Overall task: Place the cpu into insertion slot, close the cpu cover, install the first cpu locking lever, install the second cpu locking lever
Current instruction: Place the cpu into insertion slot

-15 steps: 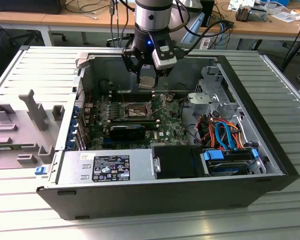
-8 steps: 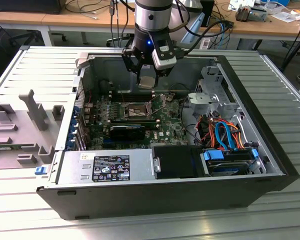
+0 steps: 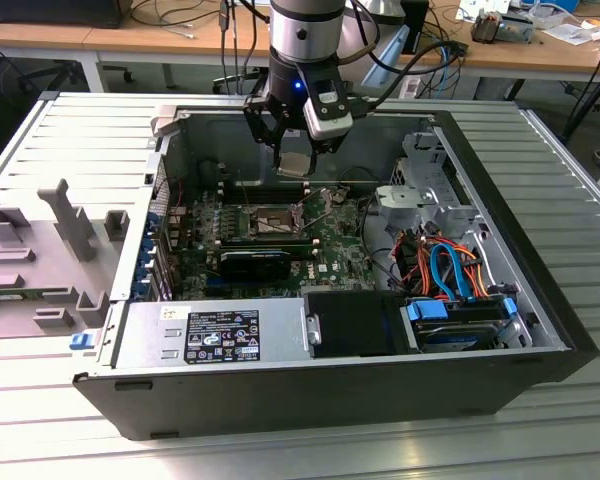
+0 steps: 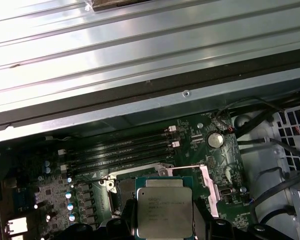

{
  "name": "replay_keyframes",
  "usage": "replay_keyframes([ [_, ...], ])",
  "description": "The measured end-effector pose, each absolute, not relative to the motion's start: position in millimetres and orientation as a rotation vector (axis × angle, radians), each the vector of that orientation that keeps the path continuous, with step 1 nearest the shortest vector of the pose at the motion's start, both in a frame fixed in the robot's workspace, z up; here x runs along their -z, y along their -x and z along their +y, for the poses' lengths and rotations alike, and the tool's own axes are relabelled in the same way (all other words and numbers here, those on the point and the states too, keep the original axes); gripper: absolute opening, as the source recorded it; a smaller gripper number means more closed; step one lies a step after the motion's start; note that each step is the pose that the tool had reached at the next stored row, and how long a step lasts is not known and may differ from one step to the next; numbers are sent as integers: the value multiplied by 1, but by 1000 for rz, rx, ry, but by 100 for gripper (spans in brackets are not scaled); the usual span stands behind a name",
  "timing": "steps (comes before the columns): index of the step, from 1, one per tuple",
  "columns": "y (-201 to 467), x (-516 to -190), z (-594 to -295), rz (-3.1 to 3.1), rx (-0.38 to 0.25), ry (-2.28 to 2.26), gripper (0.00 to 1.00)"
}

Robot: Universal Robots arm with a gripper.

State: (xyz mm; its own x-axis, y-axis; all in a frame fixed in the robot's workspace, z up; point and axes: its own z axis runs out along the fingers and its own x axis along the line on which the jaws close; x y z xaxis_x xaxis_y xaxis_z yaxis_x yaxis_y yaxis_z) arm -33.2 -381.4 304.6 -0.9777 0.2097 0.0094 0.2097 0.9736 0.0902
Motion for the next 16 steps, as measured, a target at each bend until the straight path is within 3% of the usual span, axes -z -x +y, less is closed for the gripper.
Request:
replay_keyframes([
  [16,33,-305,-382,3117,-142,-355,54],
])
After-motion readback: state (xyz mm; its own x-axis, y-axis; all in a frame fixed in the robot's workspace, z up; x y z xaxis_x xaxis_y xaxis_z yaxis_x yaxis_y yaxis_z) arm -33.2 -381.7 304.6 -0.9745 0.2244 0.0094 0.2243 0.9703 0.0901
